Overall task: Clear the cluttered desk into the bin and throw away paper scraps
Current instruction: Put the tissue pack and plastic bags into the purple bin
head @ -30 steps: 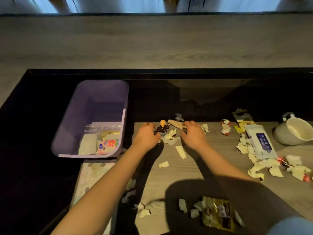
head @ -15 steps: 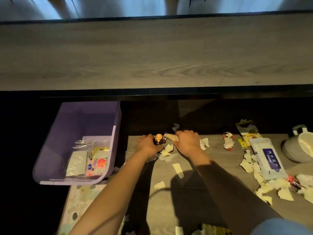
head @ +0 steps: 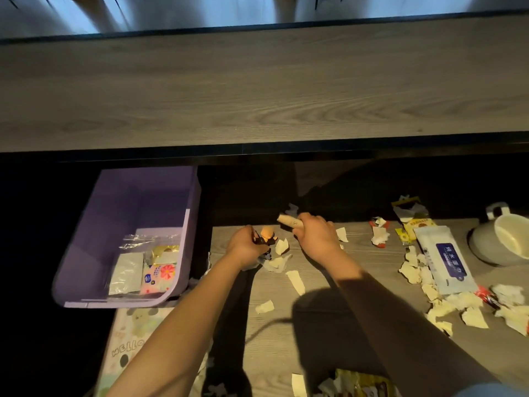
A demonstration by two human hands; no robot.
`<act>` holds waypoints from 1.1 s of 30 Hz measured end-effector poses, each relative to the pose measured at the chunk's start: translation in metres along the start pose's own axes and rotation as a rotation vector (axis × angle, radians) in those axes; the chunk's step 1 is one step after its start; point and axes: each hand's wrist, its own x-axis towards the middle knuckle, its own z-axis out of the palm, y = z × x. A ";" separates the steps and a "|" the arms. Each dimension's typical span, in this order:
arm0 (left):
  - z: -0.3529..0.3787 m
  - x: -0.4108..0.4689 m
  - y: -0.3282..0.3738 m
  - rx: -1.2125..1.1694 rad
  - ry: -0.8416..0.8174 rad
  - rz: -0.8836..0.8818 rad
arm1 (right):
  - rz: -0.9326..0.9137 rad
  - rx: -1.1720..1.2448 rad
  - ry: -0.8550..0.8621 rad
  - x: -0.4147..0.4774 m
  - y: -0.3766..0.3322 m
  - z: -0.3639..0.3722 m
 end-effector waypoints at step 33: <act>-0.168 -0.119 -0.158 -0.751 0.748 0.008 | -0.663 0.099 -0.145 -0.035 -0.228 0.004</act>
